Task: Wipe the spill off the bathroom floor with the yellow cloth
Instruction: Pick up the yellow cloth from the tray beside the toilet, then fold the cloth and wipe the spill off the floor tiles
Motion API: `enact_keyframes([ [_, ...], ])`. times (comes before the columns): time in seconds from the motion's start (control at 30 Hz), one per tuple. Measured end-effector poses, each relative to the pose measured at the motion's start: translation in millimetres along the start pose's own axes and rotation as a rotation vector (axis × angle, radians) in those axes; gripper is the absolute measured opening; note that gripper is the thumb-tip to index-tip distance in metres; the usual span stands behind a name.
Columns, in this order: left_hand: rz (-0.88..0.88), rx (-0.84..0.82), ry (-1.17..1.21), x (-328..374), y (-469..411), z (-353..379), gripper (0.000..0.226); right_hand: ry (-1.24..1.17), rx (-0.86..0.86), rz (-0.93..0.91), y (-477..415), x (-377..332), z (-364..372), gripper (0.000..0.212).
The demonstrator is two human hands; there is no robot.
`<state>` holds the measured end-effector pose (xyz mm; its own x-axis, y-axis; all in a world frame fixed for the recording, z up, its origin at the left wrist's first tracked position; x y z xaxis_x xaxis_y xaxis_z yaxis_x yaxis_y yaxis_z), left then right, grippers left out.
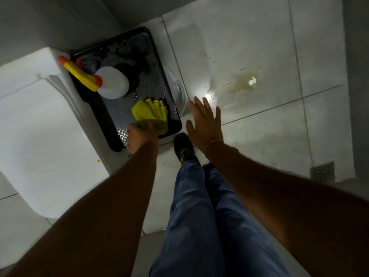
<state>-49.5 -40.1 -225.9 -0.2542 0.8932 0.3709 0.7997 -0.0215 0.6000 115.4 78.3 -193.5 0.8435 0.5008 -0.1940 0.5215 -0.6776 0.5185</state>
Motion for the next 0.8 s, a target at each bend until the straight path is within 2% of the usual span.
enact_keyframes([
  [0.13,0.060,0.004,0.324,14.1,5.2,-7.5,0.035,-0.204,0.034,0.002,0.8,-3.1,-8.2,0.063],
  [0.23,0.292,-0.061,0.361,40.0,21.1,-19.3,0.028,-0.376,0.062,-0.044,-6.1,-3.4,-21.1,0.074],
  [0.3,0.433,-0.195,0.340,54.9,32.8,-27.5,0.024,-0.439,0.045,-0.109,-13.6,0.3,-31.9,0.093],
  [0.37,0.484,-0.447,0.387,71.3,47.8,-30.9,0.024,-0.524,-0.025,-0.176,-19.8,10.3,-46.5,0.111],
  [0.43,0.483,-0.722,0.399,90.3,67.5,-26.9,0.020,-0.772,-0.193,-0.184,-21.3,26.2,-60.7,0.115],
  [0.47,0.486,-0.816,0.380,97.6,76.7,-23.4,0.020,-0.901,-0.294,-0.155,-20.5,36.0,-64.9,0.108],
  [0.53,0.479,-0.909,0.354,108.2,91.9,-12.1,0.022,-1.058,-0.530,-0.088,-17.7,62.3,-67.9,0.075],
  [0.57,0.462,-0.918,0.359,111.2,97.3,-4.6,0.022,-1.111,-0.649,-0.068,-15.3,75.8,-65.0,0.059],
  [0.63,0.389,-0.905,0.384,113.6,103.9,13.3,0.024,-1.241,-0.782,0.001,-8.3,100.3,-52.0,0.046],
  [0.7,0.325,-0.901,0.356,112.2,107.5,36.7,0.028,-1.320,-0.752,0.117,-3.9,120.2,-36.7,0.046],
  [0.8,0.329,-0.903,0.250,96.7,111.0,80.3,0.034,-1.294,-0.614,0.276,3.4,144.4,-8.5,0.043],
])
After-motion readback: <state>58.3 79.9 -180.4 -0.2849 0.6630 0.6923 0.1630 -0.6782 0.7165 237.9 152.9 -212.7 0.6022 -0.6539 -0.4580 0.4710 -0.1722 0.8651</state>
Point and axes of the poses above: each hand's wrist, its own y-axis away from the middle knuckle, its own z-axis out of the palm, x = y × z, the point moved 1 cm from there along -y, towards the middle knuckle, and after that the axes turned 15 degrees about y, right-handed, at the moved point
